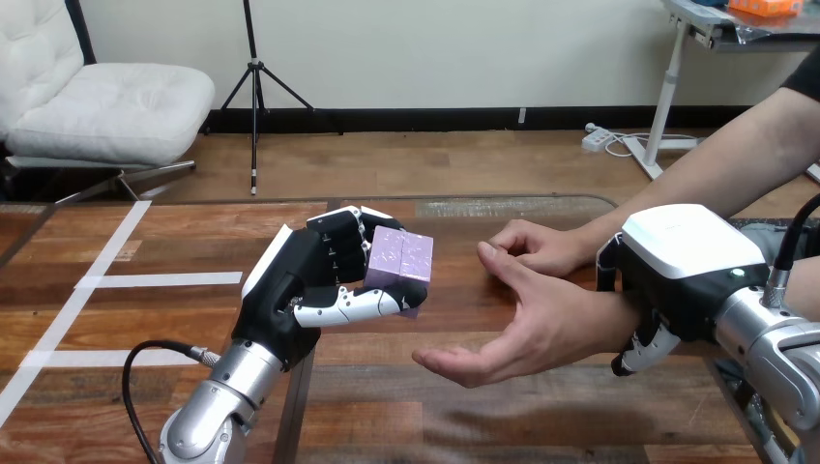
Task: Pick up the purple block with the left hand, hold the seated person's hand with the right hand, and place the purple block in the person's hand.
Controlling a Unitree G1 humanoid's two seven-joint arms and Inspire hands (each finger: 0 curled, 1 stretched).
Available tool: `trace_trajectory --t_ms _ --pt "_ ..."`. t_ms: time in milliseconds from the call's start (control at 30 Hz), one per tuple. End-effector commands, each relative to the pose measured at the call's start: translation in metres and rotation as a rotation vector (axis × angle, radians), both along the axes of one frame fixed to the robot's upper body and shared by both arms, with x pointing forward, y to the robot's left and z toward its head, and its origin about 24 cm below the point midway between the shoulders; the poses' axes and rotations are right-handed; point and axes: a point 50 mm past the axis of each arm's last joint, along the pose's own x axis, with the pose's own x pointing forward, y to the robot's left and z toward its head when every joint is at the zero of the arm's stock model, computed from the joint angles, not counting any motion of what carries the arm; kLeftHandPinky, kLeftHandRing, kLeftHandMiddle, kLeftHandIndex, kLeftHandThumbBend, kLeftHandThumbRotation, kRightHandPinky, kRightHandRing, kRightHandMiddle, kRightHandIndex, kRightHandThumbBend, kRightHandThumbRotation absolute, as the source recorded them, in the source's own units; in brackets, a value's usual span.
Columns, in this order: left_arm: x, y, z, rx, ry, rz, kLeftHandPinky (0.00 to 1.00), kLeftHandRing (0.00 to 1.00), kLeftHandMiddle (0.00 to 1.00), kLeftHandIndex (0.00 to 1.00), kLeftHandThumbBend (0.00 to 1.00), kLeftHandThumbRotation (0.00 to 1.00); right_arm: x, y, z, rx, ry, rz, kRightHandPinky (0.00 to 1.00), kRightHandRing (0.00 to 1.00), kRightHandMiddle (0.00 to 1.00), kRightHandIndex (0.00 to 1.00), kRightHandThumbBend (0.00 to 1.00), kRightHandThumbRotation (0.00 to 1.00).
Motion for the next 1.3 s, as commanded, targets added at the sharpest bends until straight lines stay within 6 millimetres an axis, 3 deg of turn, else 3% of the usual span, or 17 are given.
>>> trace_trajectory --t_ms 0,167,267,500,800,1267 --pt "0.016 -0.005 0.023 -0.005 -0.081 -0.003 0.37 0.43 0.5 0.5 0.84 0.1 0.01 0.0 0.031 0.007 -0.129 0.007 0.29 0.38 0.45 0.51 0.86 0.0" --pt "0.016 -0.005 0.023 -0.001 -0.079 -0.008 0.37 0.43 0.5 0.5 0.84 0.09 0.01 0.002 0.031 0.009 -0.133 0.01 0.3 0.39 0.46 0.52 0.85 0.0" --pt "0.016 -0.005 0.023 0.003 -0.079 -0.013 0.37 0.43 0.5 0.5 0.84 0.09 0.038 -0.018 0.007 -0.004 -0.116 -0.032 0.3 0.38 0.46 0.52 0.83 0.0" --pt "0.016 -0.007 0.022 0.024 -0.078 -0.028 0.38 0.43 0.5 0.5 0.83 0.09 0.026 -0.007 0.02 -0.006 -0.138 0.007 0.19 0.31 0.4 0.47 0.83 0.0" --pt "0.015 -0.014 0.019 0.031 -0.055 -0.048 0.38 0.43 0.5 0.5 0.83 0.1 0.017 0.0 0.03 0.0 -0.162 0.026 0.25 0.35 0.43 0.47 0.87 0.0" --pt "0.015 -0.037 0.012 -0.016 0.044 -0.157 0.37 0.42 0.49 0.5 0.85 0.09 0.011 0.004 0.035 -0.001 -0.15 0.017 0.33 0.42 0.48 0.51 0.85 0.0"
